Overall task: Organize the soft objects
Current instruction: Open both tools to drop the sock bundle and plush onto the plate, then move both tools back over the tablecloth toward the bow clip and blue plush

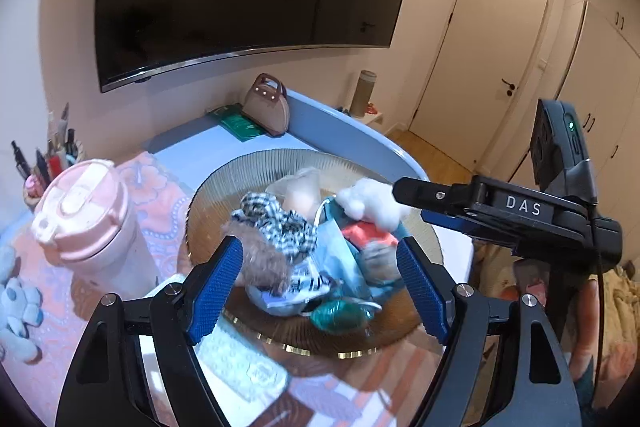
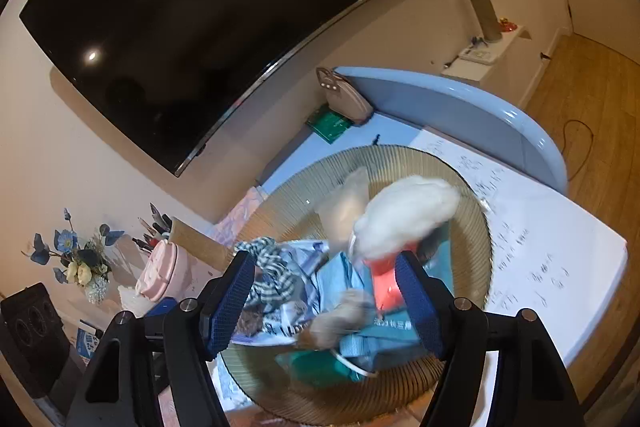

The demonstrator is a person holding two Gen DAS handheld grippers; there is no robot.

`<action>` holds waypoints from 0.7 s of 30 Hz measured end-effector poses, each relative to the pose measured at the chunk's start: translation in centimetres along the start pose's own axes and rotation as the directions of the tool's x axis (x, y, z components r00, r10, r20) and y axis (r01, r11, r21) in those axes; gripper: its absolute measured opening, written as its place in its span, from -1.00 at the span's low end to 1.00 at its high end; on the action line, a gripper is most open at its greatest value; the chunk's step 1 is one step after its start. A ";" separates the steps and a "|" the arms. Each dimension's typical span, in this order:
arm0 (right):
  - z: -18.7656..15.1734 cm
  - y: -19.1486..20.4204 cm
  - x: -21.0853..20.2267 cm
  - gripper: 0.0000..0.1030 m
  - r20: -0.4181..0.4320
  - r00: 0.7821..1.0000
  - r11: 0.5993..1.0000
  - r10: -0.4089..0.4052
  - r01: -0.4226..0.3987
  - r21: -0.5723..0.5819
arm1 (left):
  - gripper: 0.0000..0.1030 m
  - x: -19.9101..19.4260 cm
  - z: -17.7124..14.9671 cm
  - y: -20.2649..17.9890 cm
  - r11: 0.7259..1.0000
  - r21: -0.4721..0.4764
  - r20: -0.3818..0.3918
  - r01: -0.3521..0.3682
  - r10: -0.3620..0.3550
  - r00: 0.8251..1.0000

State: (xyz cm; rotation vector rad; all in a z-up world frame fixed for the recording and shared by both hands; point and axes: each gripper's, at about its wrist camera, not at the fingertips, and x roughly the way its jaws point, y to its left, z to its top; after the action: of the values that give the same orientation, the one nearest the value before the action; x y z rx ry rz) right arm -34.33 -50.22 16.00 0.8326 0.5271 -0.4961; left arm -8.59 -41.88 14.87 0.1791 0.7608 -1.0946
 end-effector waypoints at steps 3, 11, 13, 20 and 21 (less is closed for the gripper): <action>-0.8 0.5 -1.2 0.38 0.013 1.000 1.000 0.016 -0.016 -0.004 | 0.51 -1.8 -0.7 1.0 1.000 -0.026 0.005 0.007 -0.007 1.000; -3.9 5.8 -2.0 0.39 -0.025 0.997 0.988 0.067 -0.070 -0.135 | 0.51 -10.1 -4.5 5.3 0.992 -0.105 0.081 -0.066 0.075 0.994; -5.5 9.0 -1.7 0.39 -0.047 0.995 0.969 0.089 -0.098 -0.227 | 0.51 -12.6 -5.7 7.0 0.984 -0.143 0.102 -0.103 0.119 0.988; -12.5 20.2 0.3 0.59 -0.157 0.976 0.826 0.154 -0.214 -0.522 | 0.73 -22.6 -10.7 14.4 0.905 -0.296 0.151 -0.305 0.359 0.921; -13.6 21.4 0.7 0.63 -0.167 0.974 0.807 0.156 -0.223 -0.547 | 0.77 -23.6 -11.4 15.4 0.888 -0.321 0.150 -0.330 0.392 0.908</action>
State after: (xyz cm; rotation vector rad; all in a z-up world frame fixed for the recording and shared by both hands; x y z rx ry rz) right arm -24.22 -27.30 19.78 0.3341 0.6464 -0.0866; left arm -6.43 -11.77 17.97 -0.0445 0.6538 -0.6227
